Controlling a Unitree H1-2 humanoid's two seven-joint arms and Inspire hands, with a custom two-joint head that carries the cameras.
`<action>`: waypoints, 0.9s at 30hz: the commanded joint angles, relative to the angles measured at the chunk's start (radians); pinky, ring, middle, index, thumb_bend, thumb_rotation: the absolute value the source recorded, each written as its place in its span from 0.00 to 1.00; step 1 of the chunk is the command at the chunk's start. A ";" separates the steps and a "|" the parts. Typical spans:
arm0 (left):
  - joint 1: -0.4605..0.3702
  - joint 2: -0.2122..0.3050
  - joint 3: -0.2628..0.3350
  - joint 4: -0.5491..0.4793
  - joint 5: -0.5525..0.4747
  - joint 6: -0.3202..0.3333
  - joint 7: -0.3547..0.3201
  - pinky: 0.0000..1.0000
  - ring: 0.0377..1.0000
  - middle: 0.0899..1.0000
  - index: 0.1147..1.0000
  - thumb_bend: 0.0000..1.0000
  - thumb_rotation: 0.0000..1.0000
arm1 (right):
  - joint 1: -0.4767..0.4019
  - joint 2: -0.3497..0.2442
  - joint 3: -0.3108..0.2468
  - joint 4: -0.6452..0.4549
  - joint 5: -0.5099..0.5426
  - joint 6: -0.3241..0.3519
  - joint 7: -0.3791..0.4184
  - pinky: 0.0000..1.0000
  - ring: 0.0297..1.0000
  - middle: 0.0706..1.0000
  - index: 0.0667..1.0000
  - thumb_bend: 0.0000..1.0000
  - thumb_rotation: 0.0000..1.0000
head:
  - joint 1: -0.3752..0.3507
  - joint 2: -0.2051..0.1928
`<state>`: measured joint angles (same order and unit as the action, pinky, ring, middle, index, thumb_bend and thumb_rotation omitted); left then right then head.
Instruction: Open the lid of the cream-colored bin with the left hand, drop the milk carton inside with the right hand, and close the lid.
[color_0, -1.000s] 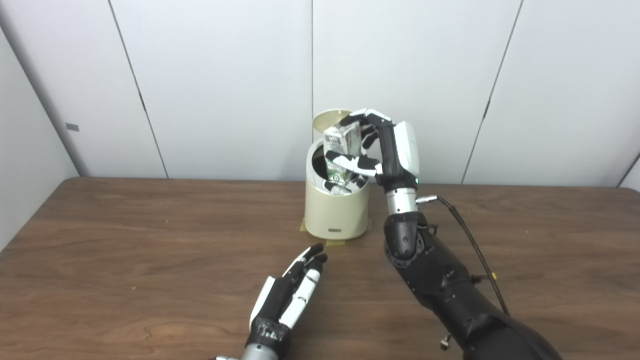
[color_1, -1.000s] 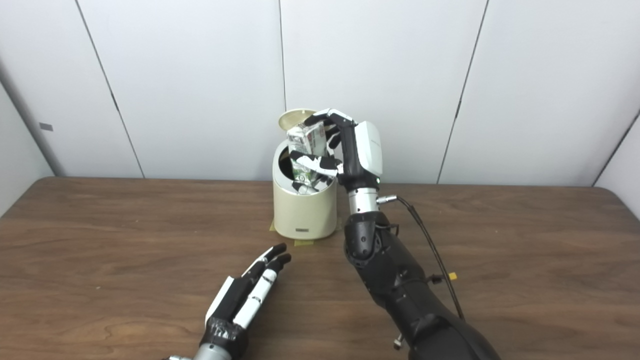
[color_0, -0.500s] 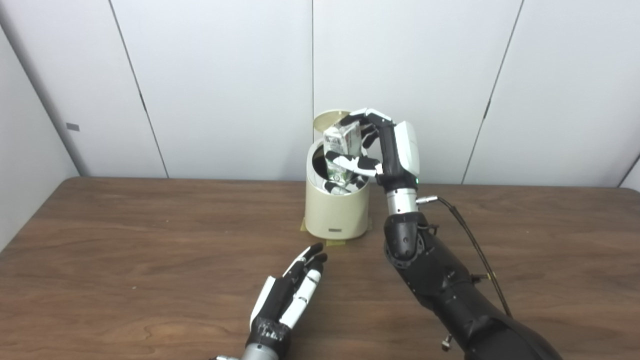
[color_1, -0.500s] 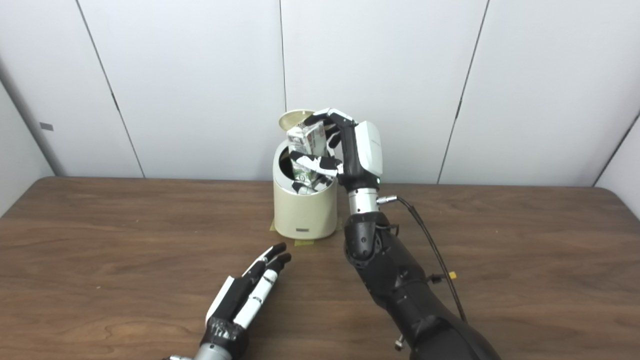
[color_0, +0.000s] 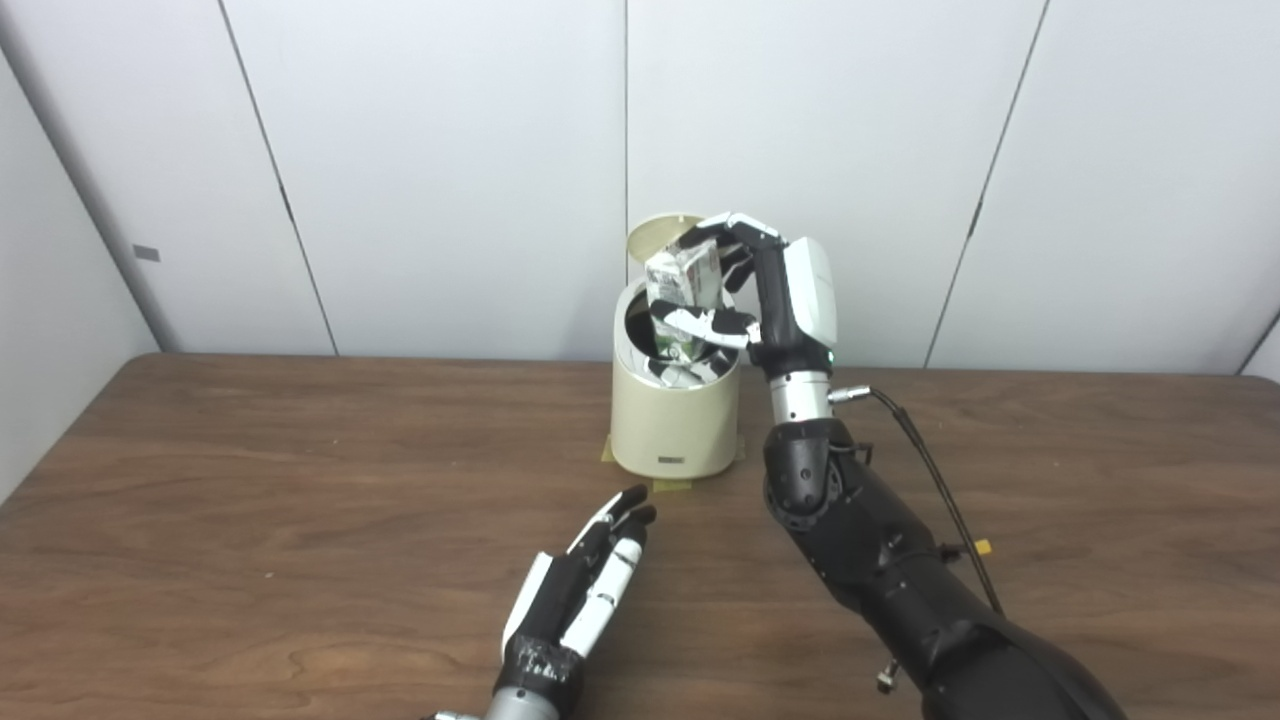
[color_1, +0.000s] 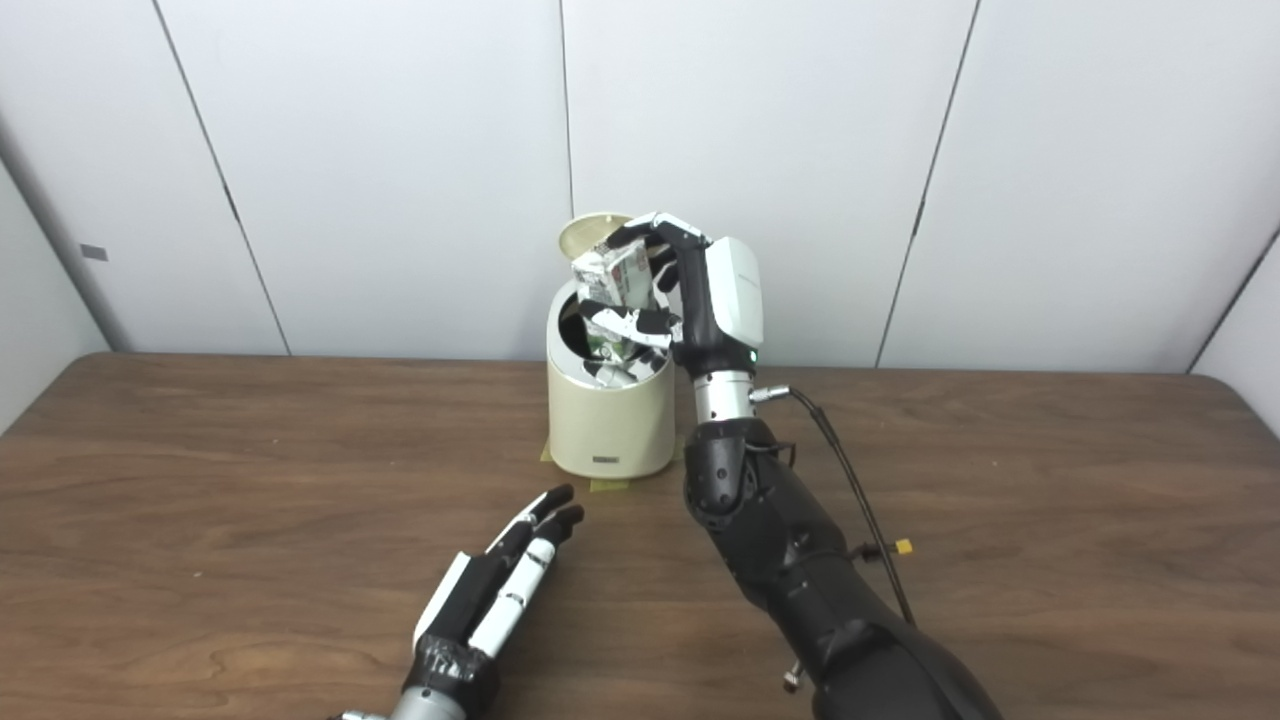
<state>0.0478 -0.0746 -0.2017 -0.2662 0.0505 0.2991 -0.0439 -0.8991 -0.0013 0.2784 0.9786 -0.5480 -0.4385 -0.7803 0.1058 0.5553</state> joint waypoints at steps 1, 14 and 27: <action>-0.013 -0.015 -0.008 0.002 0.001 -0.006 -0.003 1.00 0.96 0.90 0.92 0.37 0.74 | -0.071 -0.002 -0.007 -0.001 -0.006 -0.010 -0.015 0.30 0.38 0.48 0.48 0.49 0.00 | 0.001 0.001; -0.014 -0.011 -0.007 0.008 0.000 -0.017 -0.006 1.00 0.95 0.90 0.92 0.34 0.76 | -0.086 0.003 -0.014 -0.014 0.004 -0.021 -0.012 0.30 0.39 0.48 0.48 0.49 0.00 | -0.001 0.005; -0.017 -0.017 -0.005 0.002 0.002 -0.008 -0.001 1.00 0.96 0.90 0.92 0.35 0.73 | -0.064 -0.018 0.035 -0.049 -0.098 0.160 -0.015 0.34 0.51 0.62 0.46 0.52 0.11 | -0.001 0.009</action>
<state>0.0478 -0.0778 -0.2014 -0.2607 0.0510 0.2924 -0.0423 -0.9076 -0.0072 0.3172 0.9763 -0.6300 -0.3073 -0.7817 0.1043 0.5630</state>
